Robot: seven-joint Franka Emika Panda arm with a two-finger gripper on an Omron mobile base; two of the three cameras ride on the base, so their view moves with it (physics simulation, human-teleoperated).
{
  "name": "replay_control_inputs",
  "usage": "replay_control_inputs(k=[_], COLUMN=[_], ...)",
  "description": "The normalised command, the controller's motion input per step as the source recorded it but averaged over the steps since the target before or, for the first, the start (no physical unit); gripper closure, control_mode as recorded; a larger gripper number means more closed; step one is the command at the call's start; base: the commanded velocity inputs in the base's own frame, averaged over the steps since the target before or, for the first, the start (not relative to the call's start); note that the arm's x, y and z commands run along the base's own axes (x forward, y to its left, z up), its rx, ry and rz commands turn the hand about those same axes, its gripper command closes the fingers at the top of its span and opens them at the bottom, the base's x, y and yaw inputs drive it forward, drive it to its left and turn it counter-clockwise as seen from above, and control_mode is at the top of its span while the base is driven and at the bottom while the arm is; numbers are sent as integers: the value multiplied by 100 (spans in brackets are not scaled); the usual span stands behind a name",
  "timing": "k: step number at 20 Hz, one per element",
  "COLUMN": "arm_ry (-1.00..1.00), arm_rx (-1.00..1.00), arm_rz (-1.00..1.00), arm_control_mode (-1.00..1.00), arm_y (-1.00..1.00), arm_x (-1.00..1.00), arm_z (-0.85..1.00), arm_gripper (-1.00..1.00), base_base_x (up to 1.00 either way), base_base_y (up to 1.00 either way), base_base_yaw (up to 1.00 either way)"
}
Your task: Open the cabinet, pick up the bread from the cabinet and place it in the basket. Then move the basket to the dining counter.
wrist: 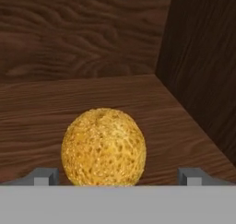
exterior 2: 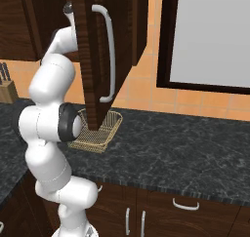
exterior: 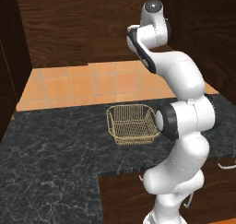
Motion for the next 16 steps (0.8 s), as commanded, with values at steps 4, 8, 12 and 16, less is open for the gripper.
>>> replay_control_inputs(k=[4, 8, 12, 16], arm_ry=[0, 0, 0, 0], arm_rx=[0, 0, 0, 0], arm_rz=[3, 3, 1, 0], arm_control_mode=[-100, -100, -100, -100], arm_y=[1, 0, 0, -2], arm_x=[17, 21, 28, 24], arm_z=[-12, -1, 0, -17], arm_gripper=[-100, -100, -100, -100], base_base_x=[0, 0, 0, 0], base_base_y=[0, 0, 0, 0], base_base_yaw=[0, 0, 0, 0])
